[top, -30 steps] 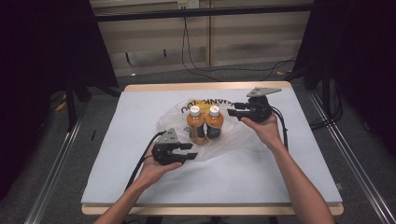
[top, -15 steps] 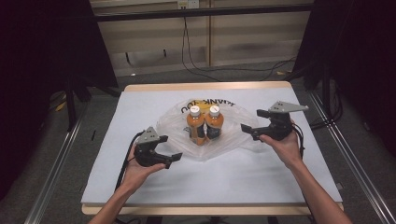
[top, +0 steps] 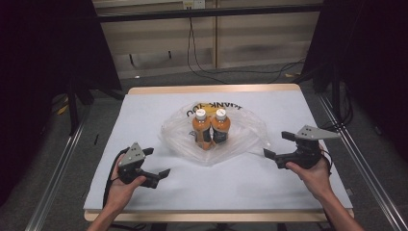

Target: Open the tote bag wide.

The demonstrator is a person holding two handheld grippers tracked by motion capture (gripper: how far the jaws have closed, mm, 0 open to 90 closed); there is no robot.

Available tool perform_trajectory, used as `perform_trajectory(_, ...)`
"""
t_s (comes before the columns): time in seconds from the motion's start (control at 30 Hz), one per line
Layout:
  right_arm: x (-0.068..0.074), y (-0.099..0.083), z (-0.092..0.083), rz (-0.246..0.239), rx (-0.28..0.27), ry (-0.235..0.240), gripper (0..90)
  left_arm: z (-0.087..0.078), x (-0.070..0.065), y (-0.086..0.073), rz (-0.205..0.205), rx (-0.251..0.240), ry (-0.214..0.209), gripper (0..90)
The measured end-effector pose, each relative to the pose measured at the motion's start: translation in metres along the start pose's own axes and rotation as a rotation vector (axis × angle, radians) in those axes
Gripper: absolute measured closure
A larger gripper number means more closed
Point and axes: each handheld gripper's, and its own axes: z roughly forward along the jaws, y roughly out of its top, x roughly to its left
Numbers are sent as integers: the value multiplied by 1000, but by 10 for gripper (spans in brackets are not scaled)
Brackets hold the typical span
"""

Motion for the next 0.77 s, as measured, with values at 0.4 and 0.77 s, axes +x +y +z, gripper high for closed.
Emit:
perform_trajectory(0.4, 10, -30, -38, 57, -13, -24, 37, -24, 6, -30, -120, -24, 89, 49)
perform_trajectory(0.77, 2, -62, -58, 147, -19, -84, 28, -38, 11, -42, -103, -40, 146, 48)
